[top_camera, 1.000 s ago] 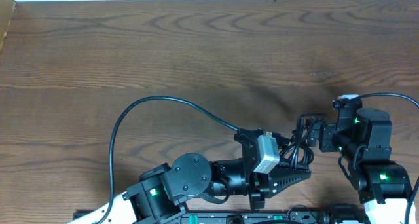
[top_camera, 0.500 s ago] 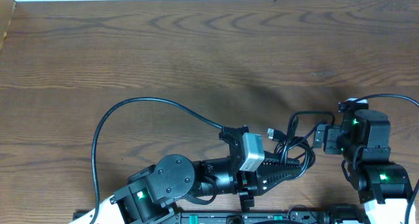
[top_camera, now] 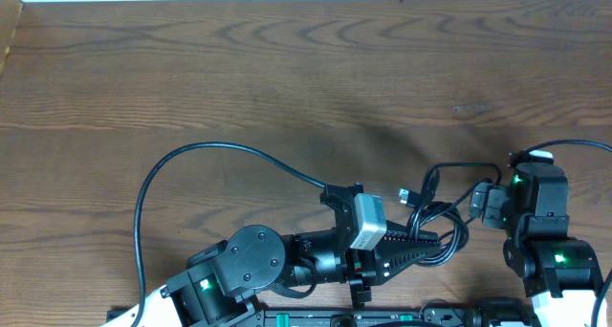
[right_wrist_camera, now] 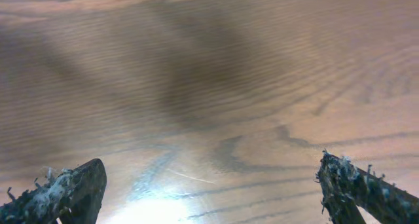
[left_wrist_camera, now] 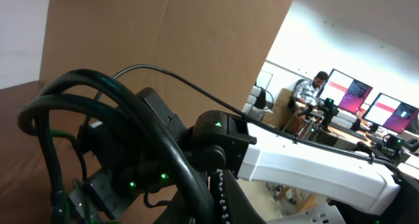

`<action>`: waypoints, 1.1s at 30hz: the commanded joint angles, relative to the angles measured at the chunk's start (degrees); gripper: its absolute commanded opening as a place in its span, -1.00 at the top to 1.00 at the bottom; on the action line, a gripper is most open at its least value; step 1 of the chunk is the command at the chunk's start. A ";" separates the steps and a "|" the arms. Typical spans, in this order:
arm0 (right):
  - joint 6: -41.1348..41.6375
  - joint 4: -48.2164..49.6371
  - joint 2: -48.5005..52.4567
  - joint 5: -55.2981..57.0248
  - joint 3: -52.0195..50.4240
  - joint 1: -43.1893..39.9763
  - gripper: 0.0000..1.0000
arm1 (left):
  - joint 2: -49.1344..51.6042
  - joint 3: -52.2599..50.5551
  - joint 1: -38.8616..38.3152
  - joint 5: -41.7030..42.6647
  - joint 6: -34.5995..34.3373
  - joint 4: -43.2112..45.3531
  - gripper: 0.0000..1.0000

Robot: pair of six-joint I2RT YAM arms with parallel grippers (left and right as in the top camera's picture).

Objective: Untangle cables

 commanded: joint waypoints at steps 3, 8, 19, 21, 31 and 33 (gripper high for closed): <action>3.37 -0.44 0.02 5.29 0.81 -0.13 -0.99 | -1.44 -0.04 0.13 0.94 1.11 0.76 0.85; 6.49 -3.17 0.02 12.44 0.81 -0.13 -0.99 | -1.46 -0.04 0.13 0.94 1.09 0.76 0.86; 13.99 -7.21 0.00 19.98 0.81 -0.13 -0.99 | -1.44 -0.04 0.52 -3.04 2.40 -2.01 0.85; 16.33 -8.28 0.00 21.88 0.81 -0.13 -0.99 | -1.42 -0.04 1.11 -5.90 2.40 -4.94 0.85; 18.18 -8.76 -0.02 23.34 0.81 -0.13 -0.99 | -3.69 -0.04 7.52 -7.06 5.40 -13.11 0.85; 18.18 -8.59 -0.02 23.34 0.81 -0.13 -0.98 | -4.85 -0.04 10.29 -6.93 5.40 -15.28 0.85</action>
